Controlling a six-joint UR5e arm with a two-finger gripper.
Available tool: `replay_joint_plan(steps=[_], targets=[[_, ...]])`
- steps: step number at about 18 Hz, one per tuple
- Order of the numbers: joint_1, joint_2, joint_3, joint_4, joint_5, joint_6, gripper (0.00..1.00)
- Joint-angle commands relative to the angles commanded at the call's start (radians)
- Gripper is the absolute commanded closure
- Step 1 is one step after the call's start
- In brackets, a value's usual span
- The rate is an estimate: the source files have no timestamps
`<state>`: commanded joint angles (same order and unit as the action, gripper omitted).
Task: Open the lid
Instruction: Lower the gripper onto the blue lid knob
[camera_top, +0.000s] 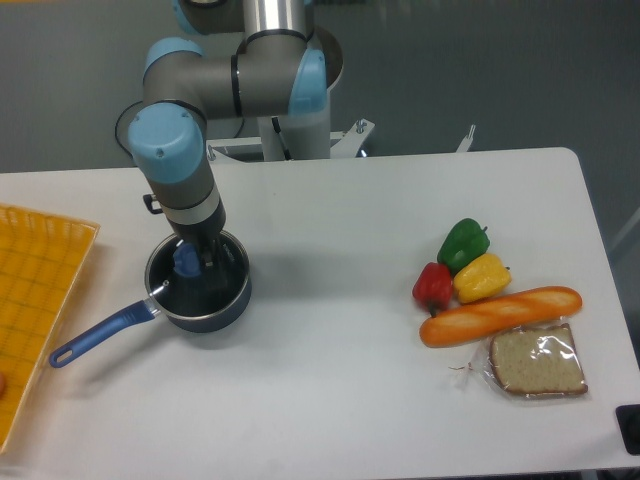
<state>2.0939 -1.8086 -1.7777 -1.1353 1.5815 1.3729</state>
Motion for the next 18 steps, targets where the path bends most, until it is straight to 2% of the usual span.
replay_joint_plan(steps=[3,18], targets=[[-0.006,0.002,-0.031,0.046,-0.002,0.000,0.01],[-0.021,0.000,-0.038,0.049,-0.002,-0.009,0.01]])
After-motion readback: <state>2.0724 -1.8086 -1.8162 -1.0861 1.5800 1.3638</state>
